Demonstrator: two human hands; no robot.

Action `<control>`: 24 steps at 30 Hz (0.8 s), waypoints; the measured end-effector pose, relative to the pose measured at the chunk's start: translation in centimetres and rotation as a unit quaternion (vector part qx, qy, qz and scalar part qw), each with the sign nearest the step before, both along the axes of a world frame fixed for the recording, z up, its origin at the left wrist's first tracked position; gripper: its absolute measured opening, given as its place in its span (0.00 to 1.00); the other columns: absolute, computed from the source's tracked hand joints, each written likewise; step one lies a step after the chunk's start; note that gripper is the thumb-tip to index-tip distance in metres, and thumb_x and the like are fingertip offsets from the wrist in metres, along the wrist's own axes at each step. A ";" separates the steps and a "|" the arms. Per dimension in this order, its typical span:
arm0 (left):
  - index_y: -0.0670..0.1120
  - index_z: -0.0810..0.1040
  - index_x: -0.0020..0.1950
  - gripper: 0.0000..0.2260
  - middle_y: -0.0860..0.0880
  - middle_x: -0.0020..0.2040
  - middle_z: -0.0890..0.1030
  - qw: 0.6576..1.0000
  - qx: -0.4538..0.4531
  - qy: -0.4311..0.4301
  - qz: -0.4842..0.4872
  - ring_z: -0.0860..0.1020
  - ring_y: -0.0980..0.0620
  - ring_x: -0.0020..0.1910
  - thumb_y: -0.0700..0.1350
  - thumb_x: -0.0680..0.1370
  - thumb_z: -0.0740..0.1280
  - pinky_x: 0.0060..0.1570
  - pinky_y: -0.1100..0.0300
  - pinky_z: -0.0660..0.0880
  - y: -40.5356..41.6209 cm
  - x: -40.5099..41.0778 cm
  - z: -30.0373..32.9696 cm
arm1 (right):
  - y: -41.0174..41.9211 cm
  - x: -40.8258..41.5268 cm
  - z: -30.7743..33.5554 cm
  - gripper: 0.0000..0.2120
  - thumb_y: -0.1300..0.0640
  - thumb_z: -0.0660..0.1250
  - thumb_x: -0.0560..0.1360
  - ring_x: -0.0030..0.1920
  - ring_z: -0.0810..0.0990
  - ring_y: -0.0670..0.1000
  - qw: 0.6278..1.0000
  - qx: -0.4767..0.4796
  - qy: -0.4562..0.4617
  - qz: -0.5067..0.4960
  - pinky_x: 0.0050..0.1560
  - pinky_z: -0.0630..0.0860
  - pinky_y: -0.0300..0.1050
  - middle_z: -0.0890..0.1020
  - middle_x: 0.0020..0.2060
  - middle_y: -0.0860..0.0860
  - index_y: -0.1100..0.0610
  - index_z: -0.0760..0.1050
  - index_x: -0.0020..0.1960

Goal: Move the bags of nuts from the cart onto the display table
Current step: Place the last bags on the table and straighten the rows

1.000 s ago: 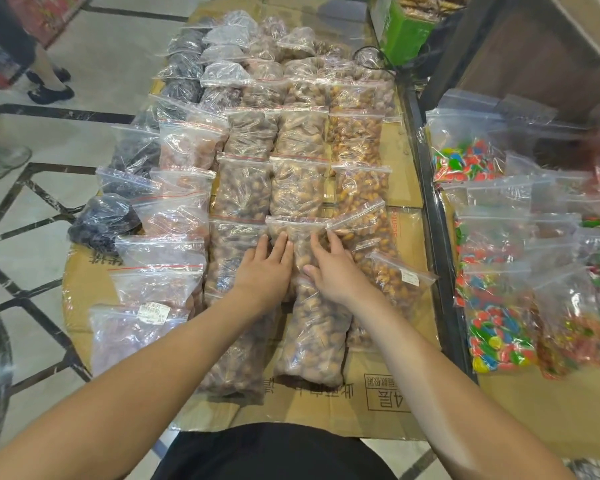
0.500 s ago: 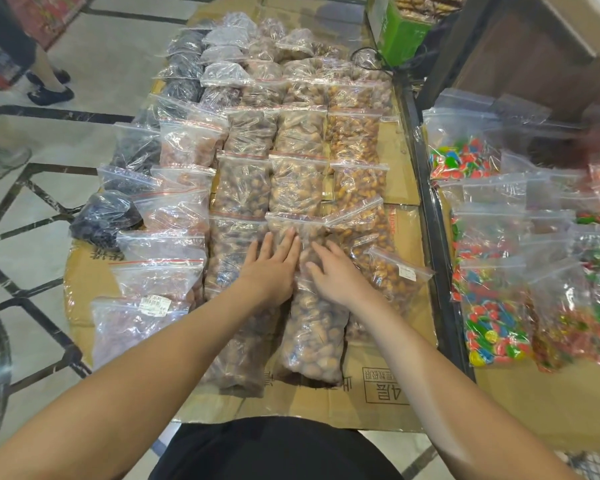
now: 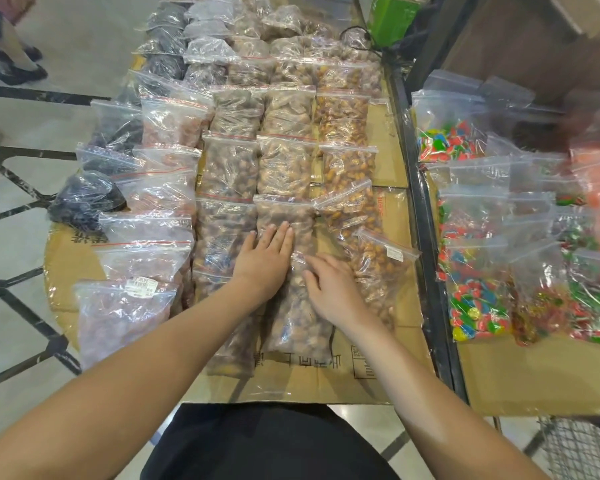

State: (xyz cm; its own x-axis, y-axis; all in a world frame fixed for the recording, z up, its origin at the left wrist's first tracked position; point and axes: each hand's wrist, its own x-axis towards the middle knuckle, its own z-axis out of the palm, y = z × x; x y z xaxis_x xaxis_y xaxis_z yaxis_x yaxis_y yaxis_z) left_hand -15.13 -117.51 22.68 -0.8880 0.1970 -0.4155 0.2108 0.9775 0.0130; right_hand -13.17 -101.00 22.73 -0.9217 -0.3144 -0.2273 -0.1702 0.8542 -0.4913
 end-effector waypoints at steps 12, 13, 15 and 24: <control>0.37 0.60 0.80 0.29 0.34 0.77 0.64 0.955 0.269 0.089 0.093 0.65 0.33 0.75 0.41 0.80 0.63 0.71 0.46 0.69 0.9 6.1 0.6 | 1.2 3.6 1.0 0.15 0.48 0.61 0.84 0.56 0.78 0.53 0.986 -0.051 -0.007 -0.161 0.55 0.77 0.51 0.79 0.55 0.51 0.55 0.74 0.66; 0.37 0.66 0.77 0.26 0.36 0.72 0.71 0.940 0.307 0.096 0.116 0.71 0.35 0.70 0.40 0.79 0.64 0.67 0.48 0.72 1.4 7.1 0.6 | 1.5 4.1 1.2 0.15 0.48 0.61 0.84 0.53 0.80 0.54 0.987 -0.038 -0.045 -0.151 0.52 0.79 0.52 0.80 0.52 0.52 0.56 0.72 0.65; 0.37 0.64 0.78 0.27 0.37 0.68 0.74 0.924 0.335 0.070 0.172 0.74 0.38 0.67 0.39 0.79 0.63 0.65 0.51 0.72 2.7 8.4 0.3 | 1.7 5.1 1.5 0.19 0.49 0.60 0.84 0.54 0.81 0.60 0.988 -0.011 -0.078 -0.136 0.53 0.79 0.56 0.82 0.53 0.56 0.59 0.68 0.69; 0.44 0.60 0.77 0.28 0.44 0.67 0.77 0.792 0.448 -0.026 0.414 0.77 0.43 0.64 0.48 0.81 0.67 0.64 0.49 0.74 4.8 8.5 0.6 | 0.9 5.1 0.8 0.19 0.56 0.70 0.78 0.51 0.86 0.55 0.869 -0.276 -0.220 -0.347 0.49 0.85 0.57 0.84 0.56 0.54 0.56 0.71 0.66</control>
